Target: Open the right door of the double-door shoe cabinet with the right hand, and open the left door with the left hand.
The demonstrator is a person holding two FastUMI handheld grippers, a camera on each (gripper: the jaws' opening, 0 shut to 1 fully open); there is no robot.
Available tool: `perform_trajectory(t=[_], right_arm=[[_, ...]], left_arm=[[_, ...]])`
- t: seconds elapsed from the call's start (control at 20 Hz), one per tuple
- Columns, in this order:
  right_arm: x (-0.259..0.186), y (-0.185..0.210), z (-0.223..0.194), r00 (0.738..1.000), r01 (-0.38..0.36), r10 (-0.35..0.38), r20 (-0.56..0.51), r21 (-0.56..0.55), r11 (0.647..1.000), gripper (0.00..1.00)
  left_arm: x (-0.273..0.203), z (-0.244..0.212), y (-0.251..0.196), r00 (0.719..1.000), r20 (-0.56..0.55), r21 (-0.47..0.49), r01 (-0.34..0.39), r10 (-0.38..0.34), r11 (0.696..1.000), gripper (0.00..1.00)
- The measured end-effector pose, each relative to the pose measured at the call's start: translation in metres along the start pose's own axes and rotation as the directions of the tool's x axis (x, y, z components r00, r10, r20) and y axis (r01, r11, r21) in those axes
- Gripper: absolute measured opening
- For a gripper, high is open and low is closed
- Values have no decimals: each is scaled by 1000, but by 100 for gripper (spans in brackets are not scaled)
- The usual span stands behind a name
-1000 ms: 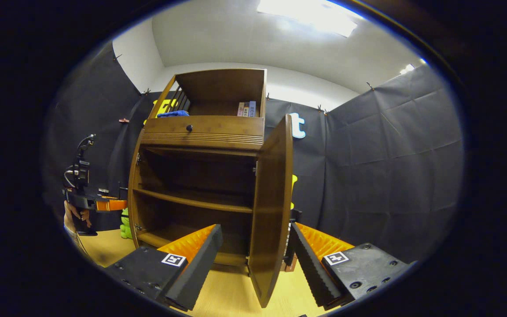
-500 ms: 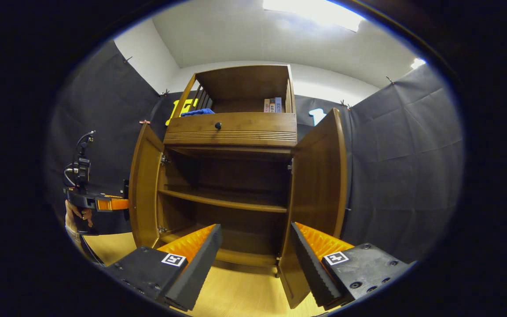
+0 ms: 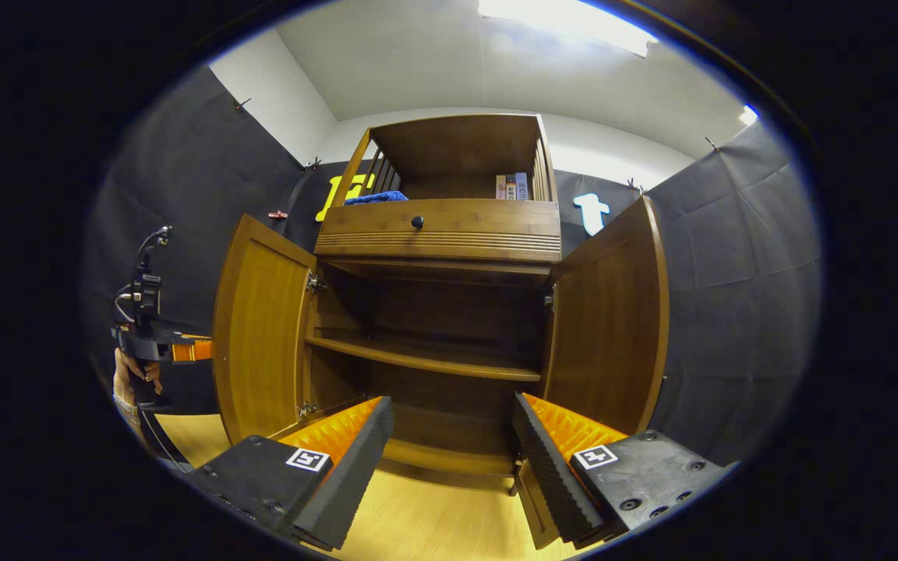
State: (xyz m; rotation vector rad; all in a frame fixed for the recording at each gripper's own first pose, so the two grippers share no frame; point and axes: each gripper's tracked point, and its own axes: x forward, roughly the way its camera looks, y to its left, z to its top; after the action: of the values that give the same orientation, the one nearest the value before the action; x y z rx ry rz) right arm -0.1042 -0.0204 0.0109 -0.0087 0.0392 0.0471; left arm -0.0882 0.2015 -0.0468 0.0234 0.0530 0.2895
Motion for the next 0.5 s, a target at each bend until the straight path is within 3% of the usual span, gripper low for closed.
perform_trajectory(t=[0.1, 0.15, 0.2, 0.25, 0.4, 0.45, 0.5], right_arm=[[4, 7, 0, 1000, -13, 13, 6, 9, 1000, 98], [7, 9, 1, 1000, -17, 17, 6, 13, 1000, 98], [10, 12, 0, 1000, -22, 22, 5, 15, 1000, 98], [13, 15, 0, 1000, -25, 25, 5, 16, 1000, 98], [27, 26, -1, 999, -38, 37, 8, 29, 999, 98], [31, 30, -3, 999, -49, 49, 5, 37, 998, 98], [34, 36, -6, 998, -65, 65, -1, 45, 997, 98]], left_arm=[[-10, 3, 13, 999, 5, 0, -46, 46, 999, 23], [-17, 7, 17, 998, 7, -6, -57, 57, 998, 29], [-26, 12, 14, 999, 11, -18, -42, 43, 999, 29], [-35, 19, 5, 1000, 20, -31, -8, 9, 999, 23], [-63, 44, -31, 991, 65, -41, 119, -116, 992, 22], [-69, 48, -49, 982, 62, -43, 179, -176, 983, 34], [-74, 48, -67, 969, 54, -51, 245, -242, 968, 36]])
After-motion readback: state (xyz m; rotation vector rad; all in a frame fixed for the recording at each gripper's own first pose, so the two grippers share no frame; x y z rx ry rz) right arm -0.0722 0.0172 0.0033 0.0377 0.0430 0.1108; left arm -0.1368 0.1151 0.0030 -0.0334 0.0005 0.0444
